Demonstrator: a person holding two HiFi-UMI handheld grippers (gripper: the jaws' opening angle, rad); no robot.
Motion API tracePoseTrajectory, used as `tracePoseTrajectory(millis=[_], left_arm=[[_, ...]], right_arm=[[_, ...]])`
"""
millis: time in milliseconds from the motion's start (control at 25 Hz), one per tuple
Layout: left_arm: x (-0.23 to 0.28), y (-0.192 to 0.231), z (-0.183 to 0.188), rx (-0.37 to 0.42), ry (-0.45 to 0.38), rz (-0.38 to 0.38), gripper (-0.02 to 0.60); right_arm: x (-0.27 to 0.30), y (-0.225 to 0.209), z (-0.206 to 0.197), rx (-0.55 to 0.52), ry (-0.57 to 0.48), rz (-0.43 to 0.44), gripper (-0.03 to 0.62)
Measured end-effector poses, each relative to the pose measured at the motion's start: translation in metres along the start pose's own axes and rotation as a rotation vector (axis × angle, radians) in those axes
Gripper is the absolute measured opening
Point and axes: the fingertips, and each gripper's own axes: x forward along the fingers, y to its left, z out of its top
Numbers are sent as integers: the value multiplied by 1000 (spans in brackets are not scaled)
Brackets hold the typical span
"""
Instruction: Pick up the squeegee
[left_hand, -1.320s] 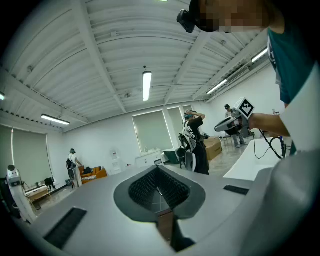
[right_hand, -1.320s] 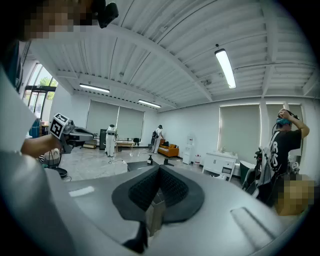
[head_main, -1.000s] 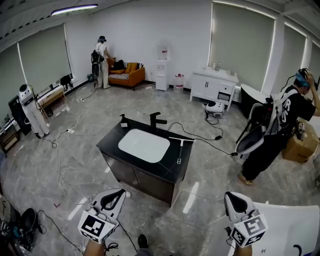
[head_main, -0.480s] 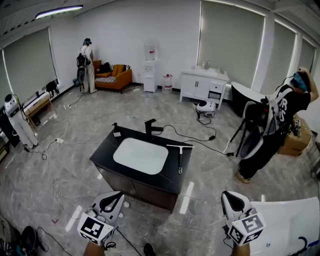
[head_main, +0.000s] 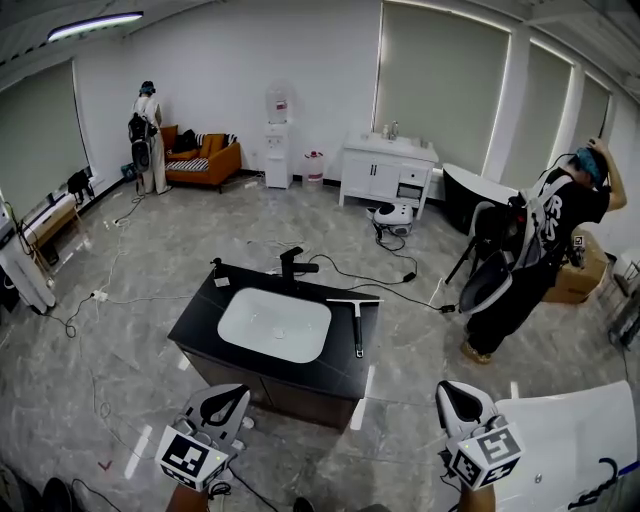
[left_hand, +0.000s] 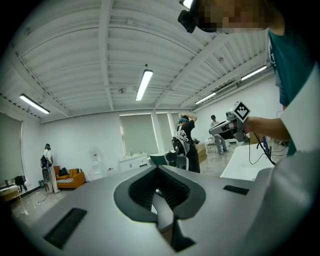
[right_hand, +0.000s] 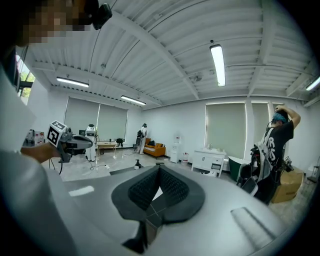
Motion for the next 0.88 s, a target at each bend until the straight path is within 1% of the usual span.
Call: tracePoseTrajectory(millis=[200, 360, 600, 760, 880], left_arm=[[10, 9, 3, -7, 12, 1, 6], [20, 13, -2, -9, 12, -2, 6], [42, 31, -1, -24, 33, 60, 6], [66, 38, -8, -33, 64, 103, 6], [89, 39, -9, -39, 70, 129, 6]], right_arm=[[12, -3, 3, -4, 8, -5, 11], [31, -10, 3, -8, 13, 14, 11], [77, -33, 6, -2, 10, 76, 11], [112, -52, 2, 1, 11, 127, 11], [138, -71, 0, 0, 11, 164, 11]])
